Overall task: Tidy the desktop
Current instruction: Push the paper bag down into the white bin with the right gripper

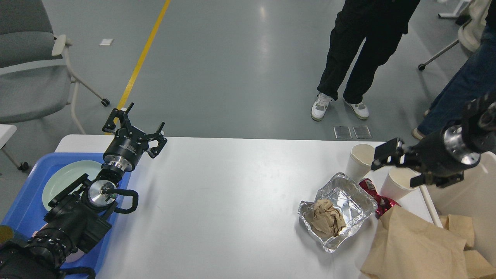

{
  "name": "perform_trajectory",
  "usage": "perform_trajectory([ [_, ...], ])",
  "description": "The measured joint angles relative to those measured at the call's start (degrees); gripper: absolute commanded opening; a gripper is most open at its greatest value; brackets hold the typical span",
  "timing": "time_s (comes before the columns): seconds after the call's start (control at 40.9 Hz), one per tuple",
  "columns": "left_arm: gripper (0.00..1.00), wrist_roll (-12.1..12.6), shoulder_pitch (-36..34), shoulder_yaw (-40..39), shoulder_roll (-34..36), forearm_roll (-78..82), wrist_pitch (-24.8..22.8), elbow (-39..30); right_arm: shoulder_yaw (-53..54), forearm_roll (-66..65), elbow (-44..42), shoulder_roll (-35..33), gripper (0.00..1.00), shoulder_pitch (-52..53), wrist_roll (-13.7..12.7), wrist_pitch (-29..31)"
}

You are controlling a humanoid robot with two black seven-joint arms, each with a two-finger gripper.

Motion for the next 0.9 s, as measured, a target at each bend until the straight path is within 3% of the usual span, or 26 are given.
perform_trajectory([
  [0.44, 0.97, -0.1, 0.0, 0.0, 0.0, 0.0, -0.1, 0.0, -4.3, 0.1, -6.3, 1.6, 1.0, -22.6, 0.4, -18.2],
  [0.904, 0.97, -0.1, 0.0, 0.0, 0.0, 0.0, -0.1, 0.0, 0.2, 5.9, -12.0, 7.4, 1.0, -32.6, 0.6, -23.2],
])
